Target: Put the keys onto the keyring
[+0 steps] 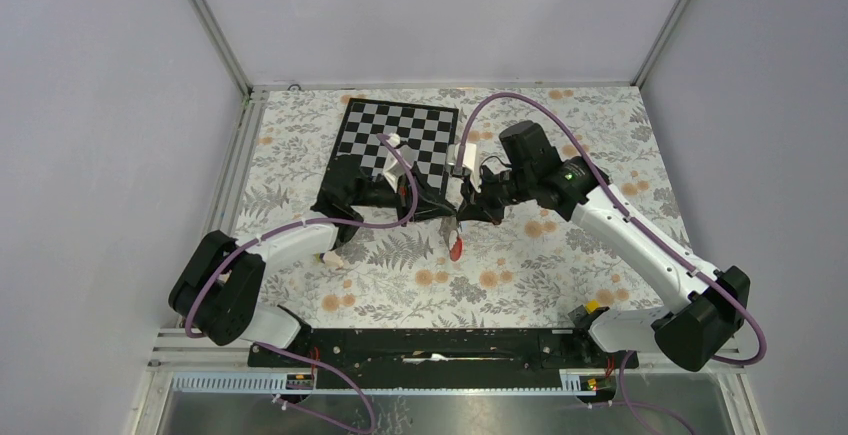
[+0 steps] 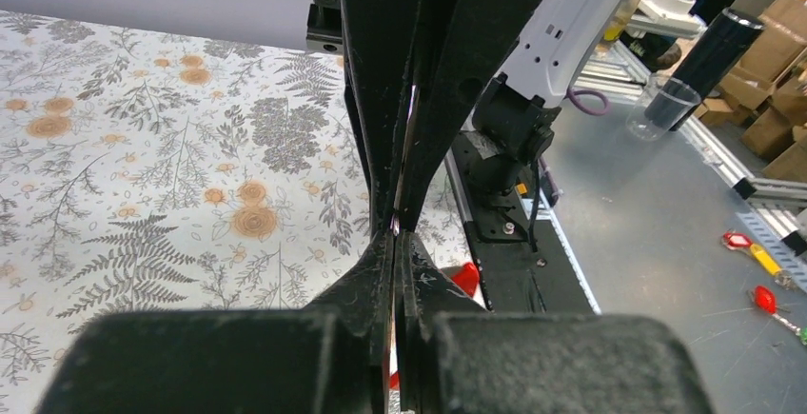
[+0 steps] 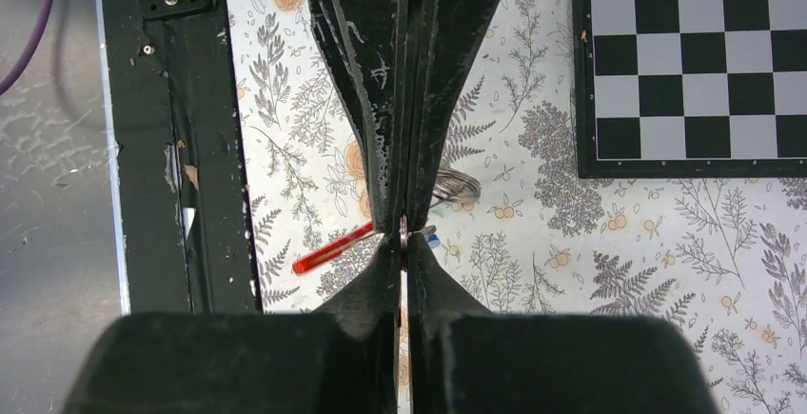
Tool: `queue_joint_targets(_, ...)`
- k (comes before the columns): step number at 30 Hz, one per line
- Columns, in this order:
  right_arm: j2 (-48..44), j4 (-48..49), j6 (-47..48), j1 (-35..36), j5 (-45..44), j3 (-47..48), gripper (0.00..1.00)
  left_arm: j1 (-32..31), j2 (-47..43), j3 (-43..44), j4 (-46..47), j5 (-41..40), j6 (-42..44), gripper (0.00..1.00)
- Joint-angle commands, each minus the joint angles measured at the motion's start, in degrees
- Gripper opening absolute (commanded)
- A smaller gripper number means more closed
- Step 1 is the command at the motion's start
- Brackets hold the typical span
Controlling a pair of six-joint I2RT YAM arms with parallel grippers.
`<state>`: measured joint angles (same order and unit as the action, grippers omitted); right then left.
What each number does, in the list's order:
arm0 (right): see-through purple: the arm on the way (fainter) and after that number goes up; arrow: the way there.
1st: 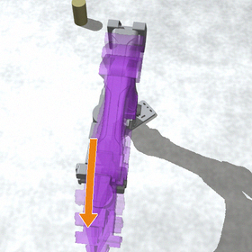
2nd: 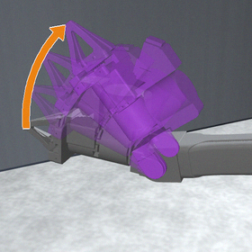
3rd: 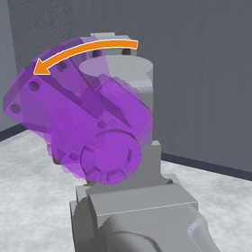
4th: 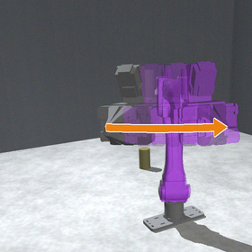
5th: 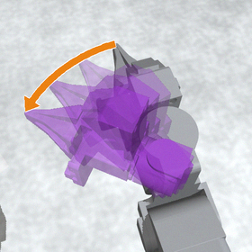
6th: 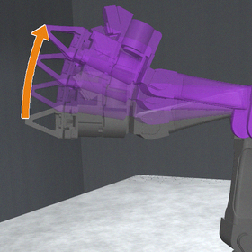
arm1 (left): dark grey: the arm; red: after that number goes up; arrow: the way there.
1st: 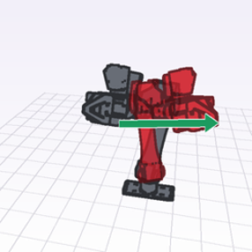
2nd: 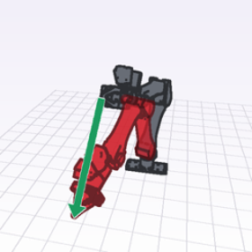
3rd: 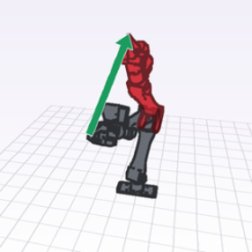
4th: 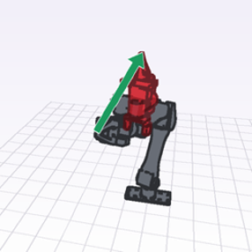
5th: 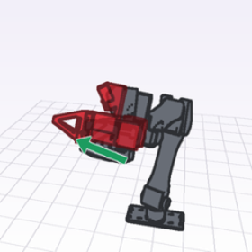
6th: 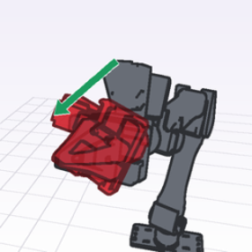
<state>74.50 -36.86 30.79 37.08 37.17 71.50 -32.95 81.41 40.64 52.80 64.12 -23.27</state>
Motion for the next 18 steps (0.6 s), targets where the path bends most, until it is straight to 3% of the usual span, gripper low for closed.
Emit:
queue_joint_targets(1, -0.92, -0.01, 0.87, -0.18, -0.96, 1.47, 0.00, -0.27, -1.20, 2.12, -4.77, -0.07, 6.36, 0.08)
queue_joint_targets(5, 1.27, -3.22, 0.77, -0.12, -0.87, 3.51, 0.00, -0.27, -1.40, 4.29, -10.14, -0.75, 9.64, 0.23)
queue_joint_targets(8, 2.98, -5.39, 0.70, -0.09, -0.91, 4.93, 0.00, -0.36, -1.34, 5.68, -13.00, -1.07, 11.41, 0.29)
queue_joint_targets(14, 5.23, -7.17, 0.25, -0.09, -0.79, 6.76, 0.00, -1.27, -0.75, 6.61, -15.52, -1.68, 13.28, 0.31)
queue_joint_targets(18, 5.96, -7.65, 0.16, -0.11, -0.67, 7.40, 0.00, -1.74, -0.37, 6.98, -17.20, -1.69, 14.48, 0.25)
